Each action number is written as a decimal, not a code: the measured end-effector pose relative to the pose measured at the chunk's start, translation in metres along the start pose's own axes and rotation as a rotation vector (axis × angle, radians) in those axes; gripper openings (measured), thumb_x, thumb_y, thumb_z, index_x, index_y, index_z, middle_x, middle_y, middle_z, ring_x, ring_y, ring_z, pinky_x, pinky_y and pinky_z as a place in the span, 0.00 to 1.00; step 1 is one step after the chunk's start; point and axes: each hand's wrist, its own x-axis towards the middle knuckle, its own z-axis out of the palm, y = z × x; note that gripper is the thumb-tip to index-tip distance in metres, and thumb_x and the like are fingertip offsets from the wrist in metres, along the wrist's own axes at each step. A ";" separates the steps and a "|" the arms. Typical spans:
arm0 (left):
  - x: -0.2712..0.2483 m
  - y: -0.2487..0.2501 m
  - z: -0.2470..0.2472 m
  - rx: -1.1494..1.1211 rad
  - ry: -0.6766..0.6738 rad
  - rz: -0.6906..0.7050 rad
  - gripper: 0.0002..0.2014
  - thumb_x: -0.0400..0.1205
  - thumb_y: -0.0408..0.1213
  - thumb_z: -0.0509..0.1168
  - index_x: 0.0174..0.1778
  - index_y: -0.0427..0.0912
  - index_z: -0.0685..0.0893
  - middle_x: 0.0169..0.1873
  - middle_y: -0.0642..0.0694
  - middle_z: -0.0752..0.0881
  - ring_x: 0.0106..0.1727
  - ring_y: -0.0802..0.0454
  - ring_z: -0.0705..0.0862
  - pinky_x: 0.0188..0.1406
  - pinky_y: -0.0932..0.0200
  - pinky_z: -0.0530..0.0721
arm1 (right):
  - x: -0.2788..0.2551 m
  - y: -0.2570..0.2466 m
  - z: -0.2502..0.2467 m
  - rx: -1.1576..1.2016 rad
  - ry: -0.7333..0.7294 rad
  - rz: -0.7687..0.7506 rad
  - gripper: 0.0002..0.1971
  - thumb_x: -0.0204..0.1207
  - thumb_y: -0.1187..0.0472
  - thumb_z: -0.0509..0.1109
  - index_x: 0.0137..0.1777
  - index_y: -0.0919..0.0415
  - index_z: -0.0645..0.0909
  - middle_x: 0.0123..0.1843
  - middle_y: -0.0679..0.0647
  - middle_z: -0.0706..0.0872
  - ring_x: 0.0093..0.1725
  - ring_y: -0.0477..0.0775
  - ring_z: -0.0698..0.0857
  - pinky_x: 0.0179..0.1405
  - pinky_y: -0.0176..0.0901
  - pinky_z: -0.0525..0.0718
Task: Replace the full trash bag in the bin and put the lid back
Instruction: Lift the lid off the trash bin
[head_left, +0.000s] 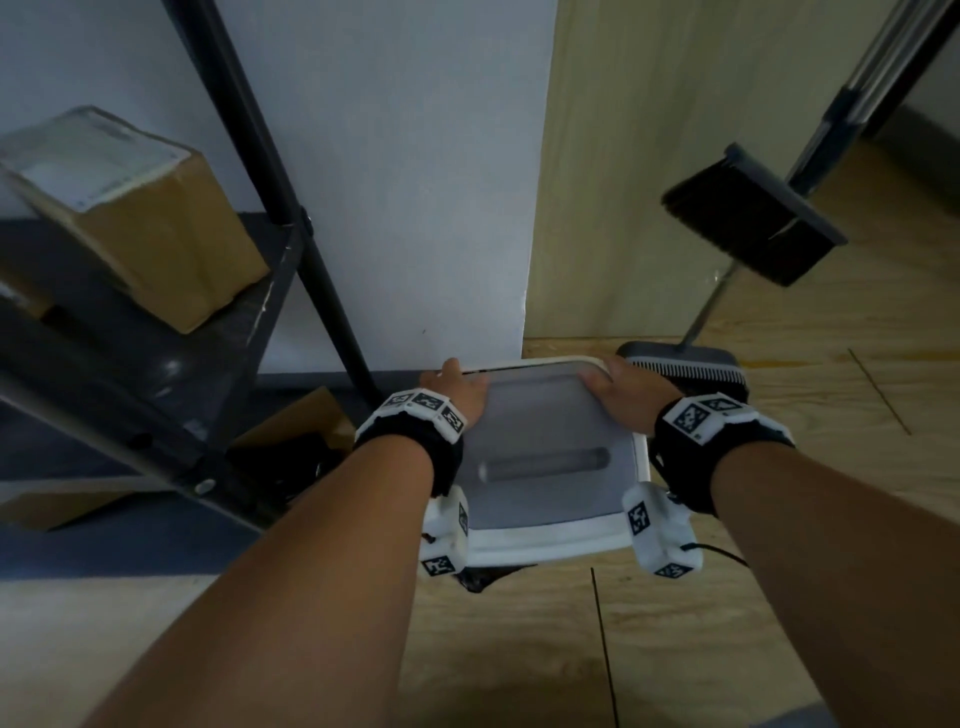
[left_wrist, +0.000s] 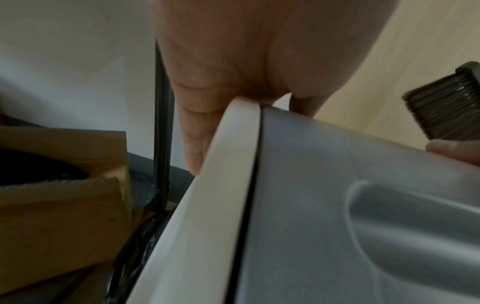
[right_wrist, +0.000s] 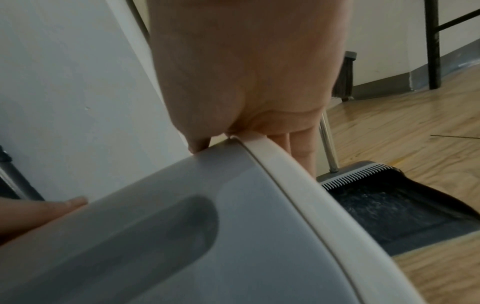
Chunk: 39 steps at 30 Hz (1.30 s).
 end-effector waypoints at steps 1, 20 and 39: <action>-0.003 -0.001 0.001 -0.023 0.005 -0.007 0.34 0.84 0.57 0.50 0.83 0.43 0.54 0.81 0.34 0.63 0.79 0.35 0.67 0.79 0.45 0.66 | -0.002 0.002 0.003 0.020 0.012 0.015 0.34 0.83 0.39 0.48 0.81 0.62 0.63 0.79 0.67 0.72 0.76 0.67 0.73 0.76 0.56 0.69; -0.050 -0.039 0.018 -0.517 -0.002 0.032 0.39 0.73 0.61 0.53 0.73 0.35 0.73 0.68 0.34 0.80 0.67 0.34 0.80 0.71 0.41 0.77 | -0.065 0.011 0.023 0.274 0.121 0.040 0.23 0.85 0.50 0.50 0.60 0.68 0.78 0.60 0.66 0.82 0.58 0.66 0.82 0.62 0.56 0.80; -0.072 -0.010 -0.008 -0.497 0.037 0.096 0.27 0.56 0.35 0.60 0.52 0.33 0.75 0.57 0.26 0.83 0.56 0.32 0.85 0.45 0.49 0.78 | -0.066 0.021 0.003 0.180 0.085 0.005 0.19 0.59 0.62 0.60 0.47 0.71 0.82 0.42 0.69 0.88 0.43 0.69 0.88 0.35 0.49 0.81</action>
